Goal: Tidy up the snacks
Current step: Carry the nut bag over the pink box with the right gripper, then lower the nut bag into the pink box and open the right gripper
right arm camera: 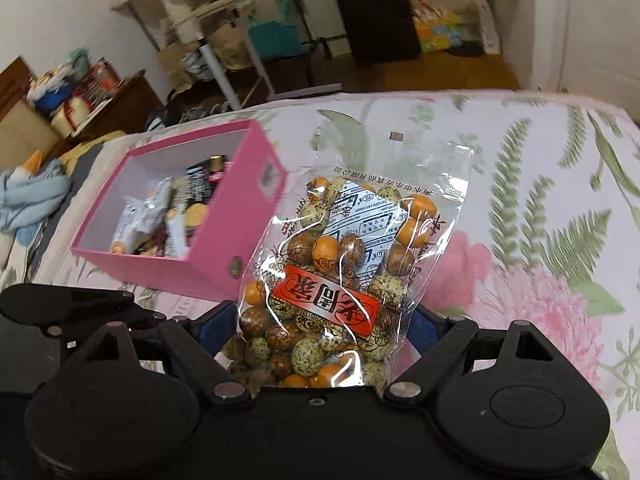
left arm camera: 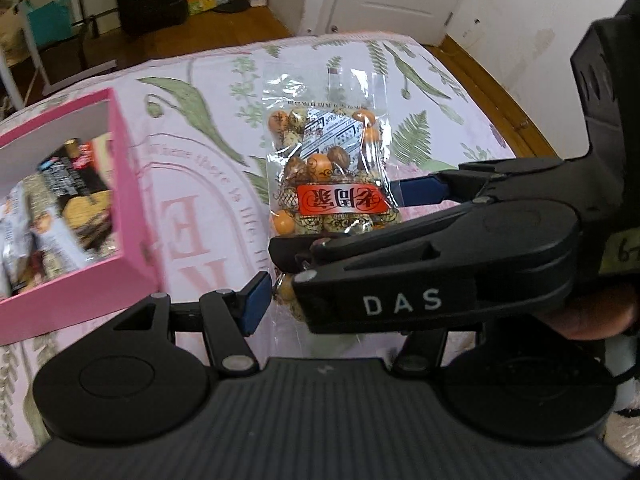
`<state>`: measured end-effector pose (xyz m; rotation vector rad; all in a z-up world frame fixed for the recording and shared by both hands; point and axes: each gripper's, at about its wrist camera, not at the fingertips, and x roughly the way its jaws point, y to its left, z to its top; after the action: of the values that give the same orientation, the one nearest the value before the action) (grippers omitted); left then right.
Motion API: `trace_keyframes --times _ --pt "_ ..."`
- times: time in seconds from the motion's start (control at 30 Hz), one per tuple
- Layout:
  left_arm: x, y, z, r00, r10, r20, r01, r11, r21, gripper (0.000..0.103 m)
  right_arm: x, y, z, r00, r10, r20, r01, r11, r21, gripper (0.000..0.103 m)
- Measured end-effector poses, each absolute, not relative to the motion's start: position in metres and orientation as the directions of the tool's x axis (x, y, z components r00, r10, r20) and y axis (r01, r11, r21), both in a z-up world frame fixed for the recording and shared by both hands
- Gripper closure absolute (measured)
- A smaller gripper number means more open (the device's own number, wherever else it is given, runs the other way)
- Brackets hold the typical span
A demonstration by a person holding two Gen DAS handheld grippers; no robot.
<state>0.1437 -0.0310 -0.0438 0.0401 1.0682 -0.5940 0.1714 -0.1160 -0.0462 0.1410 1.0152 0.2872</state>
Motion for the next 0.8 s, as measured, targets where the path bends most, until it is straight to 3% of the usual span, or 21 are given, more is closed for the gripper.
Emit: trace_keyframes --times 0.47,0.8 --pt "0.16 0.091 -0.013 0.606 -0.36 -0.709 0.261 0.932 -0.25 0.045 0.223 0.006 0.004 0.532 0.402 -0.746 -0.484 0.866 0.122 0.013" --pt "0.2 0.201 -0.024 0.634 -0.279 -0.721 0.116 0.956 -0.269 0.045 0.281 0.11 -0.011 0.371 0.48 -0.795 -0.536 0.81 0.239 0.012"
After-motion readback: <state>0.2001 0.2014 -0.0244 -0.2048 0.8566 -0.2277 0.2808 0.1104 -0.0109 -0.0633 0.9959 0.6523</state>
